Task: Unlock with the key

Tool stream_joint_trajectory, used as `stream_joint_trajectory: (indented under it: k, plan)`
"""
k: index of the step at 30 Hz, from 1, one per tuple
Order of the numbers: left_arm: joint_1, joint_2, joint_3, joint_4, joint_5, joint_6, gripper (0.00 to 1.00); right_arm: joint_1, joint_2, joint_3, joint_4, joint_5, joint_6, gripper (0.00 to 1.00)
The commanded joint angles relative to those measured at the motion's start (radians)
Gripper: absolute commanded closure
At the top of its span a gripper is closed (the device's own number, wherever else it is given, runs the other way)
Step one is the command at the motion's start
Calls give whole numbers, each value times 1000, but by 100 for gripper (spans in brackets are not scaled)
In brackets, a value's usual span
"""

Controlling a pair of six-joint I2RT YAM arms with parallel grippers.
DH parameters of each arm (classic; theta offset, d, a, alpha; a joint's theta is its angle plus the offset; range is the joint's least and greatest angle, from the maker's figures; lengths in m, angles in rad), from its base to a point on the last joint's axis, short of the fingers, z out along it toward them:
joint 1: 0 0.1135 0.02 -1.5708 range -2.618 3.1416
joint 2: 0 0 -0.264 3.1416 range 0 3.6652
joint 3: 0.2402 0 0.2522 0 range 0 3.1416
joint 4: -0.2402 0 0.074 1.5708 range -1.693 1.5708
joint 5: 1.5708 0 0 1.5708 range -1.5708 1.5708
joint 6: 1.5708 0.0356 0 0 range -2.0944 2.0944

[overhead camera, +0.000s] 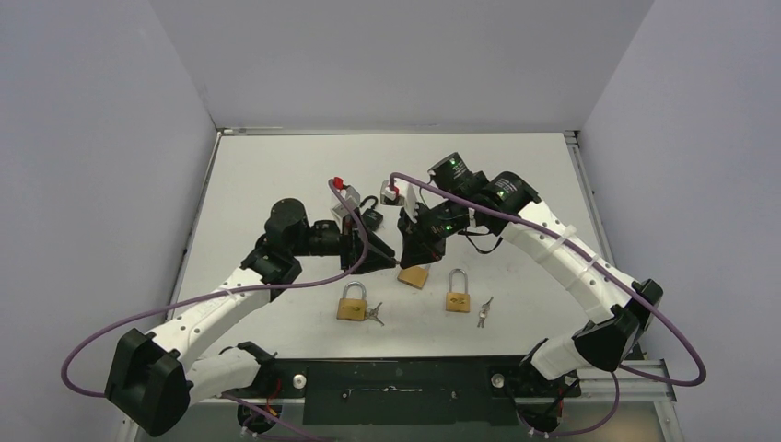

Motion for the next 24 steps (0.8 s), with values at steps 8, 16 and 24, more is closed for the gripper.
stream_joint_trajectory:
  k: [8, 16, 24]
  plan:
    - [-14, 34, 14, 129, 33, -37, 100, -10, -21, 29, 60, -68, -2, 100]
    - [-8, -71, -31, 294, -332, -263, 100, -268, -308, -320, 820, -121, 613, 33]
    - [-13, -136, -88, 469, -762, -602, 100, -159, -433, -656, 1518, 416, 1198, 21]
